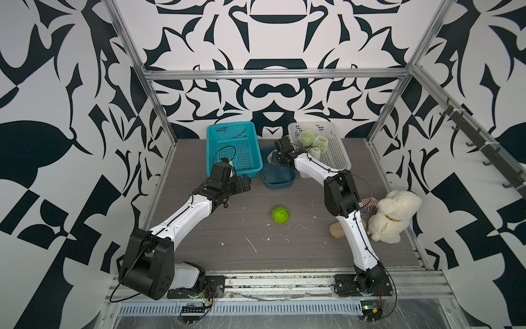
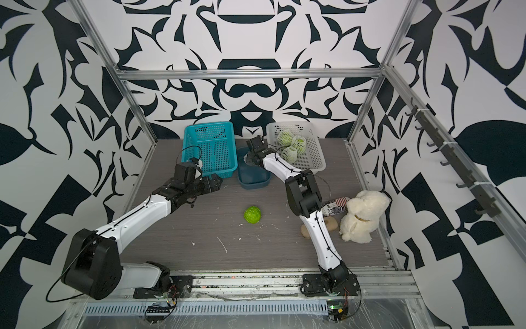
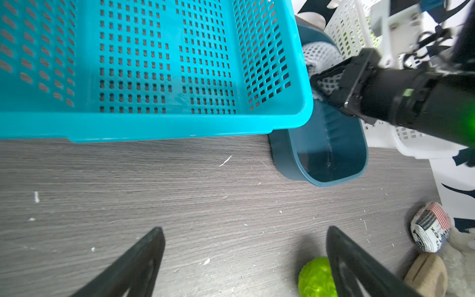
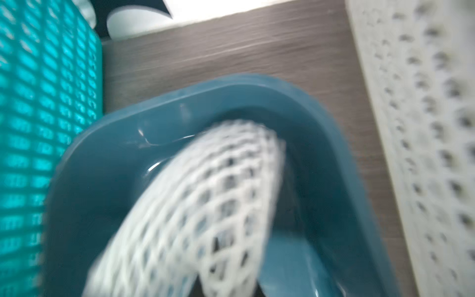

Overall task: Sleeve custard apples in foam nets
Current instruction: Pick up the foam net from the storage box, then open the foam net.

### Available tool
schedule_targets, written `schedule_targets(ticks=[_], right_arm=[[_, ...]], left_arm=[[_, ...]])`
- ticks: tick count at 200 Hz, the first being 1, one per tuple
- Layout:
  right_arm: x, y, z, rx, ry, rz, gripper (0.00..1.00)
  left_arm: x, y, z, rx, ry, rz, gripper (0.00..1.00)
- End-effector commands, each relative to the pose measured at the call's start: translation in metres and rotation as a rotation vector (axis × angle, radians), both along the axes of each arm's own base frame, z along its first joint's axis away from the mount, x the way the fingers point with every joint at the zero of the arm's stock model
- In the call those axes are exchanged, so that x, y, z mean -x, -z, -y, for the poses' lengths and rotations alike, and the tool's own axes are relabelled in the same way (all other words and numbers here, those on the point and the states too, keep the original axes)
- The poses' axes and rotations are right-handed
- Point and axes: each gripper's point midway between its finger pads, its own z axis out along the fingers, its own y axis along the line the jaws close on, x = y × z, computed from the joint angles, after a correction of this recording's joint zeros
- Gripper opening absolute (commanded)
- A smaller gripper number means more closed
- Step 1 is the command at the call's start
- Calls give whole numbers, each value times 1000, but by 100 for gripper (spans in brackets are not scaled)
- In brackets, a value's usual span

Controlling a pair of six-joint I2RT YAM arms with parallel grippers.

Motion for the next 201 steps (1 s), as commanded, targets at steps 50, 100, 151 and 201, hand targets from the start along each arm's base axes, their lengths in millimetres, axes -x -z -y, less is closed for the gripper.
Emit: schedule_targets(ticks=[50,100,151,201], right_arm=[[34,-93,3,-107,-80,118,1],[85,-116,6,-171,-157,91,3],[123,-120,-5,-246,-230,52,5],[143,-116,-11,-290,-253,22,5]], left_arm=[[-5,-37,52,220,150,31,90],[-2,-48,91,201,231,53,88],[-3,-49,119,155,270,67,90],[-18,-50,121,116,244,88,78]])
